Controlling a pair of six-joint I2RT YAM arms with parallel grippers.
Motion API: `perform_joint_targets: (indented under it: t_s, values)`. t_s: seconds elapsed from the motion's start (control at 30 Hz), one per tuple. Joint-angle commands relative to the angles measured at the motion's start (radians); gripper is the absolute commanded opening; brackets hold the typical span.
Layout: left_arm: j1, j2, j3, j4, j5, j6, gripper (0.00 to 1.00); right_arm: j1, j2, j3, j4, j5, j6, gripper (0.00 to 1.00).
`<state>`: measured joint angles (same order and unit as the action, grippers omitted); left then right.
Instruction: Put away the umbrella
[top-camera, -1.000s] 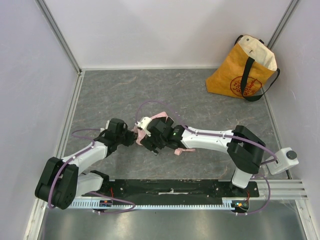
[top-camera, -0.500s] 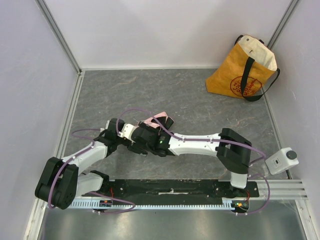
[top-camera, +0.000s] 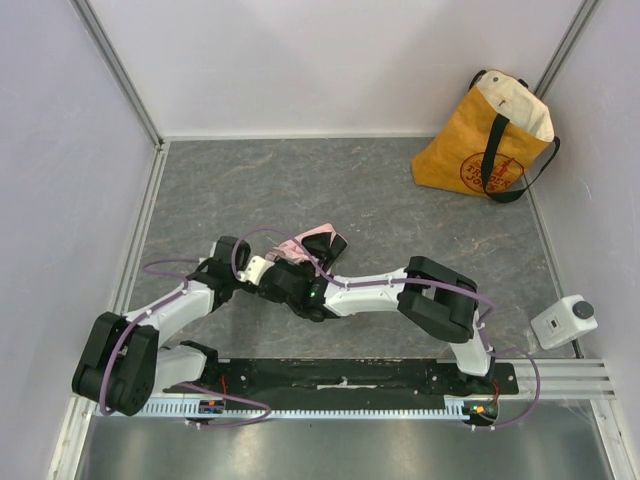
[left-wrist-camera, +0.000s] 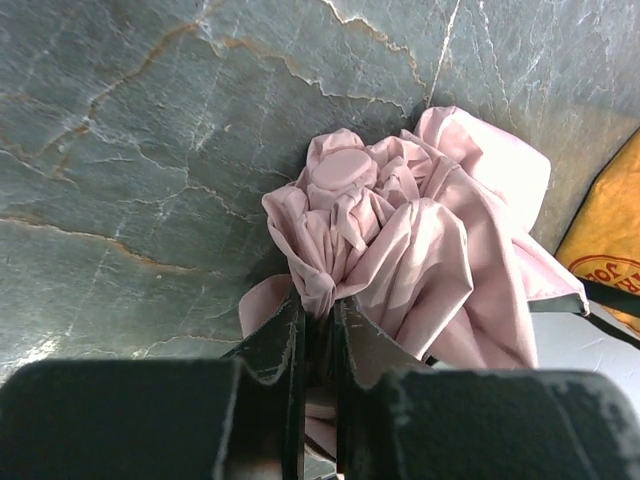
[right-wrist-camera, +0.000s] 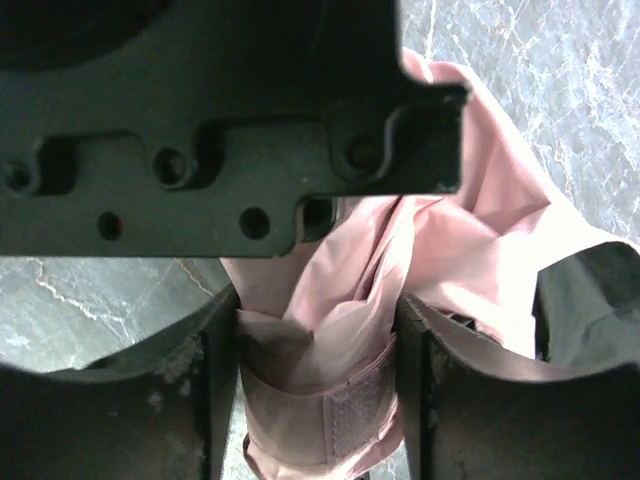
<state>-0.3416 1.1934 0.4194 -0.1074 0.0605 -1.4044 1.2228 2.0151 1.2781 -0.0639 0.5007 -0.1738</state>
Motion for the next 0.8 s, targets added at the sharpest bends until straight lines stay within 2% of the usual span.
perform_joint_targets:
  t_s: [0.0, 0.1, 0.23, 0.3, 0.4, 0.47, 0.53, 0.6, 0.67, 0.77]
  values:
    - [-0.02, 0.002, -0.047, -0.206, -0.034, 0.036, 0.02, -0.019, 0.077, -0.057, 0.029, 0.035, 0.028, 0.51]
    - [-0.02, -0.047, -0.077, -0.169, -0.018, 0.01, 0.02, -0.029, 0.057, -0.118, 0.042, -0.037, 0.063, 0.26]
    - [-0.022, -0.093, -0.113, -0.095, 0.019, 0.001, 0.02, -0.042, 0.062, -0.154, 0.038, -0.158, 0.106, 0.05]
    - [-0.02, -0.13, -0.117, -0.069, 0.021, 0.021, 0.02, -0.061, 0.062, -0.174, 0.042, -0.249, 0.138, 0.0]
    - [-0.022, -0.201, -0.134, -0.017, 0.006, 0.054, 0.04, -0.112, 0.068, -0.201, 0.05, -0.446, 0.201, 0.0]
    - [-0.019, -0.257, -0.148, -0.002, -0.01, 0.079, 0.33, -0.159, 0.08, -0.214, 0.056, -0.567, 0.227, 0.0]
    - [-0.019, -0.345, -0.184, 0.043, -0.016, 0.12, 0.49, -0.206, 0.102, -0.215, 0.055, -0.686, 0.252, 0.0]
    - [-0.017, -0.429, -0.221, 0.099, -0.014, 0.154, 0.7, -0.252, 0.117, -0.22, 0.055, -0.789, 0.269, 0.0]
    - [-0.013, -0.497, -0.241, 0.094, -0.022, 0.177, 0.8, -0.295, 0.132, -0.224, 0.052, -0.879, 0.287, 0.0]
    - [-0.007, -0.547, -0.246, 0.066, -0.018, 0.205, 0.85, -0.35, 0.169, -0.204, 0.009, -0.985, 0.29, 0.0]
